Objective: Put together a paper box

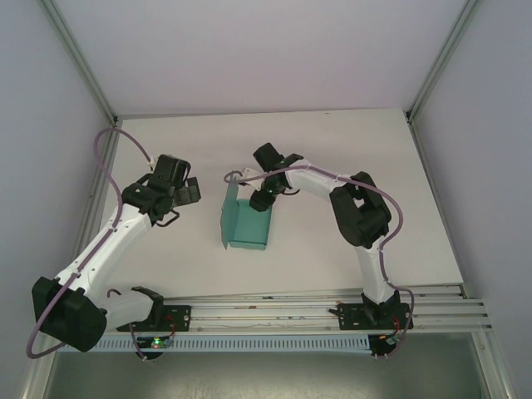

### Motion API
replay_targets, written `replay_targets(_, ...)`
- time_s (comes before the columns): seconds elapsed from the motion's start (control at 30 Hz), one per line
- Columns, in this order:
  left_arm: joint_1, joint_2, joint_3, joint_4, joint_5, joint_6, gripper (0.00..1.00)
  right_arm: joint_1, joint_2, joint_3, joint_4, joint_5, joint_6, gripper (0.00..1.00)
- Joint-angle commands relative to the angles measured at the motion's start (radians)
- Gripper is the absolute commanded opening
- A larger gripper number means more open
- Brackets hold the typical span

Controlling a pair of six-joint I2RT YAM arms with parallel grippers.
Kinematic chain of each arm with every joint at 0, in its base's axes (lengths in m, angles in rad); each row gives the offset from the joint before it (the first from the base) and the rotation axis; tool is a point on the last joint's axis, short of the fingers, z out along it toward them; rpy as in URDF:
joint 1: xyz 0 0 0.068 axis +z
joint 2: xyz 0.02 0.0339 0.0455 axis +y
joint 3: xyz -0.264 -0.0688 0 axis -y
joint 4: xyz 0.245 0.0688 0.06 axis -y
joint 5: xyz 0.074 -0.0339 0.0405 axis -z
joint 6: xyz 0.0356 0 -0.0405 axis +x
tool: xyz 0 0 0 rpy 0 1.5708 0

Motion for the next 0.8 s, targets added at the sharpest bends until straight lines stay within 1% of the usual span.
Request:
replay_targets(0.0,0.014,0.003,-0.003,0.026,-0.031,-0.017,1.00,0.010,-0.002,-0.035,0.078,0.046,0.124,0.25)
replay_targets(0.1,0.015,0.001,-0.012,0.038,-0.045,-0.022,1.00,0.012,-0.031,-0.086,0.131,0.089,0.198,0.20)
replay_targets(0.2,0.014,0.001,-0.012,0.038,-0.068,-0.036,1.00,0.015,-0.080,-0.145,0.158,0.210,0.313,0.12)
replay_targets(0.23,0.014,0.001,-0.010,0.038,-0.070,-0.037,1.00,0.018,-0.099,-0.165,0.166,0.257,0.364,0.11)
replay_targets(0.3,0.014,0.002,-0.008,0.043,-0.076,-0.048,1.00,0.027,-0.143,-0.219,0.178,0.369,0.501,0.11)
replay_targets(0.4,0.014,0.012,-0.008,0.062,-0.082,-0.061,1.00,0.042,-0.202,-0.291,0.128,0.535,0.773,0.08)
replay_targets(0.47,0.015,0.026,-0.003,0.079,-0.069,-0.057,1.00,0.063,-0.235,-0.348,0.112,0.568,0.910,0.08)
replay_targets(0.57,0.015,0.059,0.014,0.095,-0.039,-0.042,1.00,0.110,-0.265,-0.404,0.069,0.595,1.043,0.12)
replay_targets(0.67,0.015,0.090,0.029,0.101,-0.011,-0.032,1.00,0.153,-0.289,-0.426,0.028,0.607,1.124,0.13)
replay_targets(0.7,0.014,0.098,0.030,0.108,0.001,-0.027,1.00,0.164,-0.302,-0.438,0.037,0.603,1.141,0.18)
replay_targets(0.73,0.015,0.103,0.026,0.116,0.015,-0.021,1.00,0.173,-0.317,-0.450,0.049,0.603,1.156,0.20)
replay_targets(0.77,0.014,0.110,0.023,0.126,0.028,-0.014,1.00,0.180,-0.335,-0.463,0.068,0.599,1.170,0.20)
